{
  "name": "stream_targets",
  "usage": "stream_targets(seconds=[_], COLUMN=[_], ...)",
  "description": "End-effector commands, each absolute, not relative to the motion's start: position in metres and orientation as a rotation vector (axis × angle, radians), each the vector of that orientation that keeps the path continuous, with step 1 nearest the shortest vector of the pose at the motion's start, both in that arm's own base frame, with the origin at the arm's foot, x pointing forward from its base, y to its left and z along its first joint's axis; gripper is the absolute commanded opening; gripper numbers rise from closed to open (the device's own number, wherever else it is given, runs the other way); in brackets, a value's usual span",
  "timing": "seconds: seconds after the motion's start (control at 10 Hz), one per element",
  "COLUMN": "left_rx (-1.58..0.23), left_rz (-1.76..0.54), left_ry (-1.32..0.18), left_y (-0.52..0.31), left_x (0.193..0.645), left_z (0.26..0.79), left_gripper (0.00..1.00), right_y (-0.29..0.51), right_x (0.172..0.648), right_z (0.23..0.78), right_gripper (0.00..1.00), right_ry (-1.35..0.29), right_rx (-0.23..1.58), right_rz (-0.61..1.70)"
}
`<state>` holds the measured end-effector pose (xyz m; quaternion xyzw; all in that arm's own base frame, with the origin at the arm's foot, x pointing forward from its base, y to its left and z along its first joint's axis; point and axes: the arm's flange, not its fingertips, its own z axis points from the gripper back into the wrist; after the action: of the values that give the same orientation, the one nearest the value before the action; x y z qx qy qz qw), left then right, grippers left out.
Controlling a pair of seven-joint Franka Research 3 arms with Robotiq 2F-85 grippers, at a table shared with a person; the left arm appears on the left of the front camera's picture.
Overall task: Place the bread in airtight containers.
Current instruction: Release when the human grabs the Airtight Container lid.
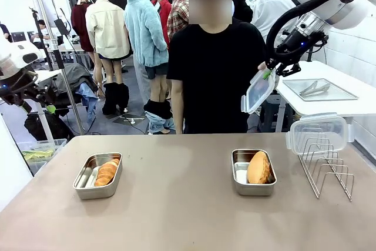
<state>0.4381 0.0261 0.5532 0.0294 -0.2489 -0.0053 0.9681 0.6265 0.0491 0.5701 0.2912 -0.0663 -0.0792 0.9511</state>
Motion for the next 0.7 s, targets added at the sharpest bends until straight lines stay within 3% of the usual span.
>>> stream_targets(seconds=[0.0, 0.6], left_rx=[0.061, 0.061], left_rz=[0.008, 0.008], left_ry=[-0.506, -0.506], left_y=[0.0256, 0.0256], left_x=[0.4373, 0.4373], left_z=[0.554, 0.554], left_gripper=[0.74, 0.74], right_y=[0.0485, 0.0485], right_x=[0.6256, 0.6256], right_z=[0.5714, 0.5714], right_gripper=[0.0, 0.0], right_ry=[-0.135, -0.135], right_rx=[0.591, 0.591], right_rz=[-0.157, -0.157])
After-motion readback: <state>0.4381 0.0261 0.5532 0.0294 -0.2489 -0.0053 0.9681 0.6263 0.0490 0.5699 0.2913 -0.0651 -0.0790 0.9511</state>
